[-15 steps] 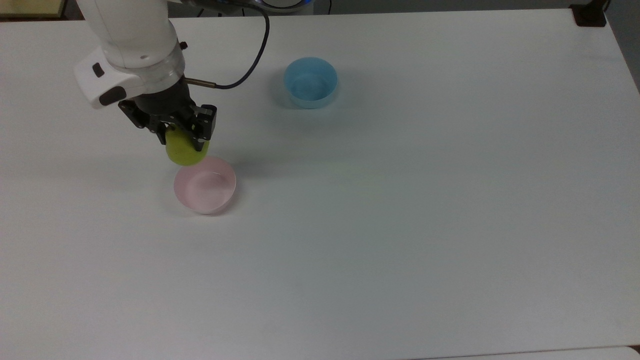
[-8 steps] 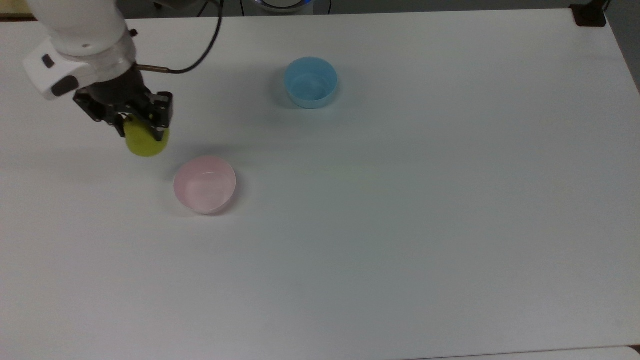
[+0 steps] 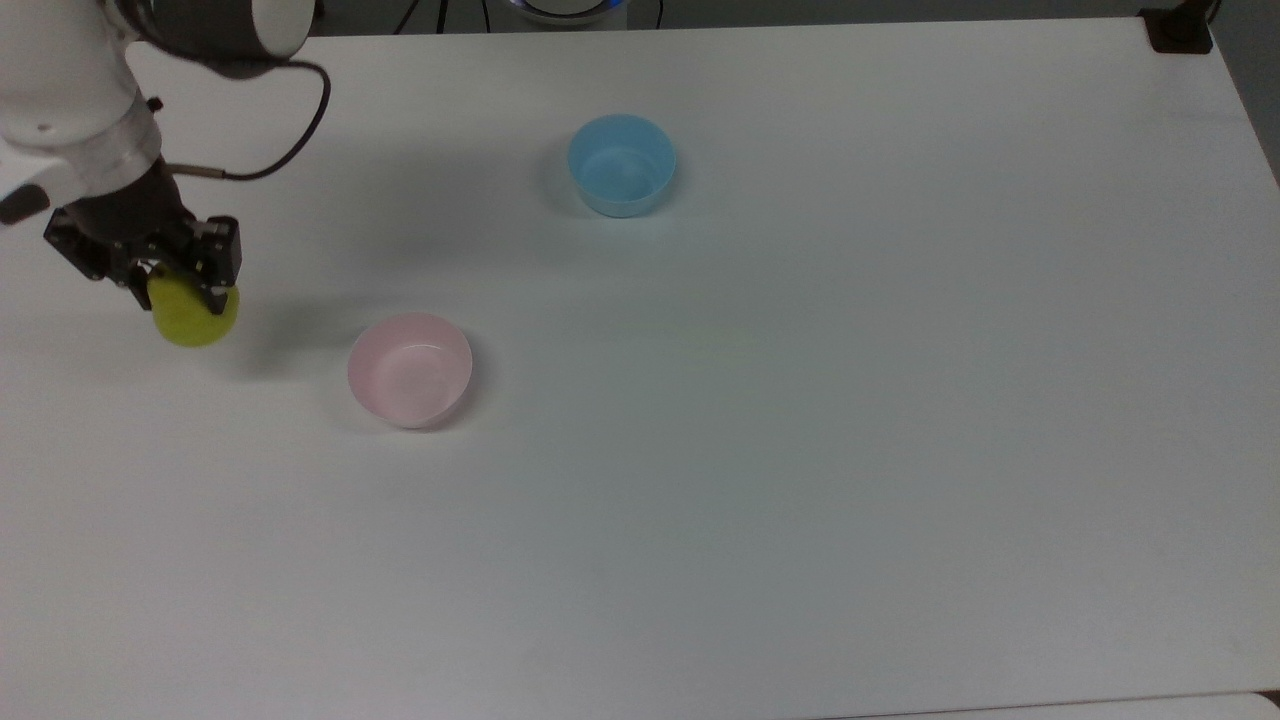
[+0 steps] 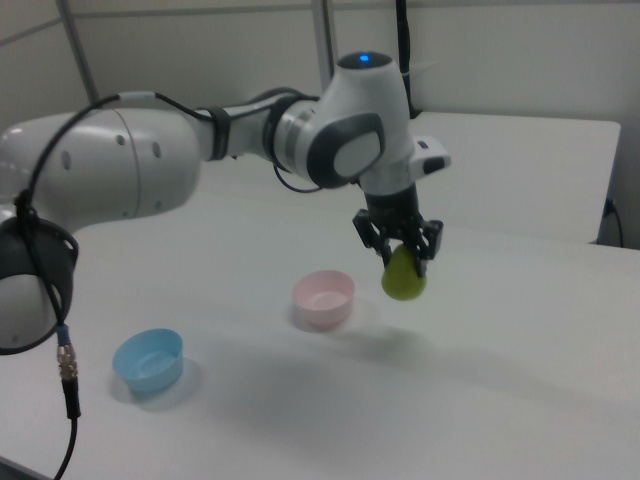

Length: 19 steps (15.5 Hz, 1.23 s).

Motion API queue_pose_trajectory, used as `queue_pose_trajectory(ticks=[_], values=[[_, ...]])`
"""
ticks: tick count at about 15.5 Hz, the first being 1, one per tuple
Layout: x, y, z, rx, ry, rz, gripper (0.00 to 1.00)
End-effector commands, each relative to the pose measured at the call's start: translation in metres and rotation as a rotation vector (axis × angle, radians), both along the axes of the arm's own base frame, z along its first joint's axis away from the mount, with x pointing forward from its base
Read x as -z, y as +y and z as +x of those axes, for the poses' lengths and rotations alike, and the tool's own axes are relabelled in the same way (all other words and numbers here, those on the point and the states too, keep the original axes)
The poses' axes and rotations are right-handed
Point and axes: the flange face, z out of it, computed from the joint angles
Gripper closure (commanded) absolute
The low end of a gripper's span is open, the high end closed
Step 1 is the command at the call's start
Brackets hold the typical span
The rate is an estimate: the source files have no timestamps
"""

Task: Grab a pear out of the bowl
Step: 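Lower the held pear onto the table beside the pink bowl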

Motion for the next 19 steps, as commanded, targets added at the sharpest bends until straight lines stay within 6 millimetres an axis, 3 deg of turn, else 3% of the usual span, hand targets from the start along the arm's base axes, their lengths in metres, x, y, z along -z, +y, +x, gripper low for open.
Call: queue_pose_trajectory(ticks=[1, 6, 10, 12, 13, 15, 17, 19], values=[[0.032, -0.024, 0.007, 0.023, -0.040, 0.025, 1.00], [0.076, -0.041, 0.013, 0.037, -0.051, 0.009, 1.00], [0.092, -0.043, 0.014, 0.045, -0.047, 0.013, 0.97], [0.092, -0.050, 0.011, 0.057, -0.047, 0.014, 0.62], [0.093, -0.048, 0.011, 0.058, -0.045, 0.016, 0.34], [0.101, -0.044, 0.010, 0.073, -0.031, 0.022, 0.01], [0.097, -0.045, 0.009, 0.076, -0.032, 0.016, 0.00], [0.075, -0.043, 0.008, 0.075, -0.054, 0.010, 0.00]])
